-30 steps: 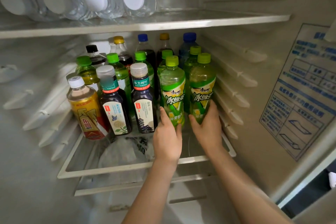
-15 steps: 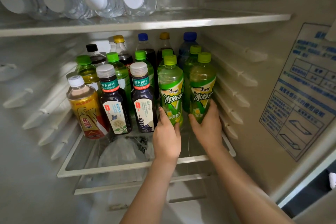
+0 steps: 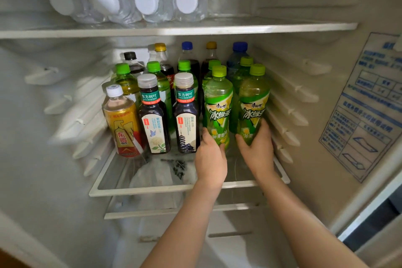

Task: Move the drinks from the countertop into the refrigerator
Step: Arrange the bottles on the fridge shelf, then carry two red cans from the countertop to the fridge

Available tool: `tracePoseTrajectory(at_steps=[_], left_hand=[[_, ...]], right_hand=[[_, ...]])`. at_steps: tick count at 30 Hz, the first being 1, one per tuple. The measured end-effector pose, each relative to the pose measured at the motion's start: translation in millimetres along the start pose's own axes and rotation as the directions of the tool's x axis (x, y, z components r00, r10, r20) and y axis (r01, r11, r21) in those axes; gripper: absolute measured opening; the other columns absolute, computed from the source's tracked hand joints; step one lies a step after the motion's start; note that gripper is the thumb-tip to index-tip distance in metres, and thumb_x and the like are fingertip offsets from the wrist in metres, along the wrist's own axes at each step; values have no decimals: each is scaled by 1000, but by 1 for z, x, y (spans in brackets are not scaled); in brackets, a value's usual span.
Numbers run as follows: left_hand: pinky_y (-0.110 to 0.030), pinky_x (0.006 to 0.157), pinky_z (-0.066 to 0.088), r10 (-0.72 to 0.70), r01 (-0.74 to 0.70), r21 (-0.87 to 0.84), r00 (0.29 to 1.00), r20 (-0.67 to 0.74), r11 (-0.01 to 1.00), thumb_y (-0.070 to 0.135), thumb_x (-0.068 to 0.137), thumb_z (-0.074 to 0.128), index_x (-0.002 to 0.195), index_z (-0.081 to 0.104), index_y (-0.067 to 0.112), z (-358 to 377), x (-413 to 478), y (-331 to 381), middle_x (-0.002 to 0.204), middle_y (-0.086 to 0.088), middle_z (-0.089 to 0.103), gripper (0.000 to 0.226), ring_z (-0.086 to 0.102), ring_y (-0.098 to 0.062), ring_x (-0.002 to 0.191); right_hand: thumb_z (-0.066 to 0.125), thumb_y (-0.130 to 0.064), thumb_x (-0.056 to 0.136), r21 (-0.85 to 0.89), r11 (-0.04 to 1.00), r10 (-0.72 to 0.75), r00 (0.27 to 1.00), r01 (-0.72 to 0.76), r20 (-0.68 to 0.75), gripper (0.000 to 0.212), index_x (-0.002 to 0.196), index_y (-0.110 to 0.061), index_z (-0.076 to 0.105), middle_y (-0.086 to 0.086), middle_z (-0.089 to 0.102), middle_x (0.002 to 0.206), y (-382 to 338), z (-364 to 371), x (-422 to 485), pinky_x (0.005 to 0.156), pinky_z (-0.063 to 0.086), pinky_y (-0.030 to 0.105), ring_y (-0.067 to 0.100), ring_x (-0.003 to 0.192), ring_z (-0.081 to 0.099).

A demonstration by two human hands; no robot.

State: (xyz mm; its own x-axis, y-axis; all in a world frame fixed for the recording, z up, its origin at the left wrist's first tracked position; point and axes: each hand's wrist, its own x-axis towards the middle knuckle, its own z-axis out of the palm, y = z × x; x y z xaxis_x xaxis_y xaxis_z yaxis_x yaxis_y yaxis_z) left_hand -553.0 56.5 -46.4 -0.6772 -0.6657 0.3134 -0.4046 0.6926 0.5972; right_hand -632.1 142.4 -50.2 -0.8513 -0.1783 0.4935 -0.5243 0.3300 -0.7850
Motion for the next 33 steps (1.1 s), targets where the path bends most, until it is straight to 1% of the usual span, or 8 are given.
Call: tracePoseTrajectory(at_steps=[4,8,11,16,20,25,29,33], left_hand=[[-36,92,45,4,-3,-88,1000,6,996,21,97,48,147,19,4,-5,-4,0,130,-15,55,60,55,-28,116],[-32,94,43,107,-103,-77,993,55,992,27,99,42,150,16,8,-10,-24,-7,137,-11,49,60,53,-25,117],[-30,95,40,203,-197,-107,978,53,975,28,96,48,142,36,10,-25,-43,-25,134,-7,54,51,54,-24,118],[-35,85,51,373,-376,-138,927,-45,916,12,85,62,115,62,3,-56,-49,-70,106,-9,67,31,64,-24,95],[-31,85,47,456,-457,-104,889,-39,883,13,82,60,101,67,4,-68,-53,-94,103,-7,67,22,63,-25,95],[-35,92,43,608,-609,-83,793,-45,789,27,84,55,98,69,12,-64,-79,-111,109,-1,65,25,58,-20,104],[-21,102,31,694,-697,-223,712,-103,682,11,82,56,91,68,6,-42,-125,-119,110,-7,62,15,54,-23,107],[-17,98,34,718,-585,-459,668,194,668,14,83,53,92,67,5,-5,-195,-120,107,-8,61,19,55,-21,103]], right_hand=[[72,-16,77,-16,1000,19,1000,-19,9,72,138,-7,36,12,51,130,-5,-2,-2,97,43,35,26,119,49],[72,-16,77,-29,999,44,999,-44,11,66,134,-8,39,12,52,128,-8,-9,-6,97,44,38,27,118,50],[67,-20,80,-43,996,72,997,-73,-24,63,135,-15,38,9,50,131,-6,-11,-22,98,42,34,26,119,49],[64,-20,84,-83,993,86,996,-89,-37,62,139,-14,37,6,47,137,-8,-17,-52,99,33,25,22,125,45],[64,-11,84,-211,977,13,1000,-14,-4,48,129,0,49,17,55,126,-13,-24,-76,100,35,32,32,119,50],[66,1,79,-342,935,-76,994,99,80,26,105,1,64,16,63,112,-24,-46,-129,93,37,29,35,108,57],[62,-4,84,-400,917,26,998,0,61,23,107,-4,64,10,60,115,-21,-79,-199,88,43,29,27,105,58],[59,-8,88,-447,854,299,954,-268,-2,21,108,-10,64,4,62,111,-2,-125,-303,76,37,20,22,94,60]])
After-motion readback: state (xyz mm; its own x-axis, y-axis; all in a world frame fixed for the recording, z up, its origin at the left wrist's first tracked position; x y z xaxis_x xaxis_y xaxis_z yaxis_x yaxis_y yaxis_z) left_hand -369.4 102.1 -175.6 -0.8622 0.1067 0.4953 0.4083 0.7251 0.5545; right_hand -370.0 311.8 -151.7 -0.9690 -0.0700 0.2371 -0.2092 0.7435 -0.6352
